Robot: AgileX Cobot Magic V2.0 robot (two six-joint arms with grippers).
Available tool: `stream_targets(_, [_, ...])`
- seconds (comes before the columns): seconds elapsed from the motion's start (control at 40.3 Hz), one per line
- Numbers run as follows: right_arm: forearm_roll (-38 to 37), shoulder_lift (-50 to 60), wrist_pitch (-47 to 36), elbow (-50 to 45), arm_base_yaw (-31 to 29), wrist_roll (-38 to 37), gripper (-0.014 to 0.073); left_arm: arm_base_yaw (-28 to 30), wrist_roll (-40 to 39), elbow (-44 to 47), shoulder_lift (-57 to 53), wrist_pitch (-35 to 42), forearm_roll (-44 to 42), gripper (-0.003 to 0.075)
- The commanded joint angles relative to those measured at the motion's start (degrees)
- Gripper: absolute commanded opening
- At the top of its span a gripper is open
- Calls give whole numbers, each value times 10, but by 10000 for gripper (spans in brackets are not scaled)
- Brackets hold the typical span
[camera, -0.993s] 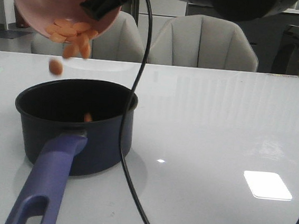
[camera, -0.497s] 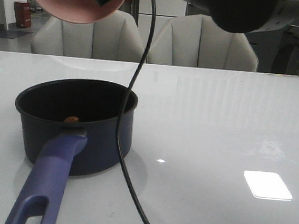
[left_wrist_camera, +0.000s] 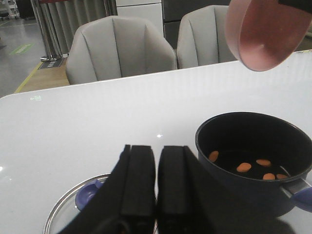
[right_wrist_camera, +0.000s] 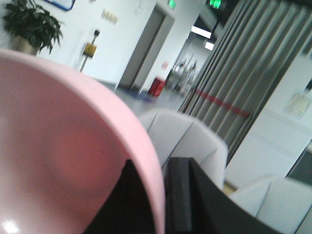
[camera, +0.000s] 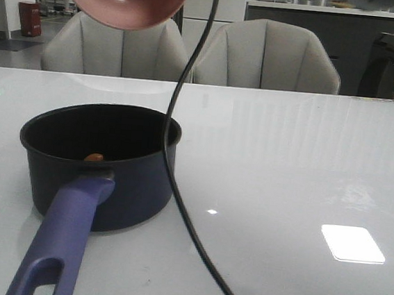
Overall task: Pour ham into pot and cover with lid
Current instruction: 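Tilt the pink bowl with the right gripper to pour carrot slices, then carry the empty pink bowl back to its spot and lower it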
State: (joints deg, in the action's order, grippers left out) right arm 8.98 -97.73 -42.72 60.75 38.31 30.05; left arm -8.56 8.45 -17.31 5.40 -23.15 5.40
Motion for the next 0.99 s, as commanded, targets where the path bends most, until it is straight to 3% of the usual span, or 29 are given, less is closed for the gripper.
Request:
stream_targets(0.0, [2, 68, 62, 16, -1, -36, 142, -4, -2, -15, 7, 40, 2, 115])
stream_targets(0.248, [2, 132, 263, 16, -16, -74, 142, -4, -2, -15, 7, 40, 2, 115])
stream_targets(0.397, [-19, 159, 390, 16, -58, -169, 142, -4, -2, -15, 7, 40, 2, 115])
stream_targets(0.67, [-143, 212, 559, 16, -142, -369, 142, -4, -2, -15, 7, 40, 2, 115])
stream_targets(0.968, [-110, 224, 719, 14, -231, -400, 142, -4, -2, -15, 7, 40, 2, 115])
